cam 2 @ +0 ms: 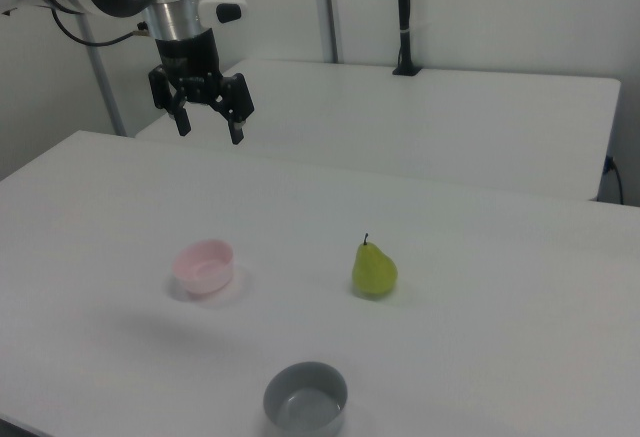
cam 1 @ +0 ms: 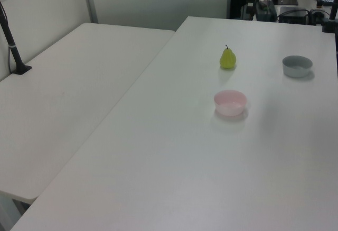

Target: Place the pear in the bowl

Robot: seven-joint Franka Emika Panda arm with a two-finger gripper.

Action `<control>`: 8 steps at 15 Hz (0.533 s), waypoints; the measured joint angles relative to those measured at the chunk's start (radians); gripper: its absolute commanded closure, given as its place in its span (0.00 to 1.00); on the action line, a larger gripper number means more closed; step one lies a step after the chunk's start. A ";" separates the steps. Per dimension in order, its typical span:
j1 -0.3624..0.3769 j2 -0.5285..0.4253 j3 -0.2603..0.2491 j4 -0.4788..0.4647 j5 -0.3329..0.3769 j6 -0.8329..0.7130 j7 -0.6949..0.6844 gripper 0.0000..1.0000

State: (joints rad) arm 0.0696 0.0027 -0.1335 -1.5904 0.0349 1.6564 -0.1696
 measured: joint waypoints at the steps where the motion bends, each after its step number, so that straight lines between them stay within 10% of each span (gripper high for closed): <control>1: 0.000 0.000 0.000 0.000 0.000 0.000 -0.001 0.00; 8: -0.010 0.000 -0.009 0.000 -0.001 0.000 -0.192 0.00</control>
State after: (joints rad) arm 0.0596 0.0027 -0.1425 -1.5904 0.0336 1.6564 -0.3617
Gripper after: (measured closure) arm 0.000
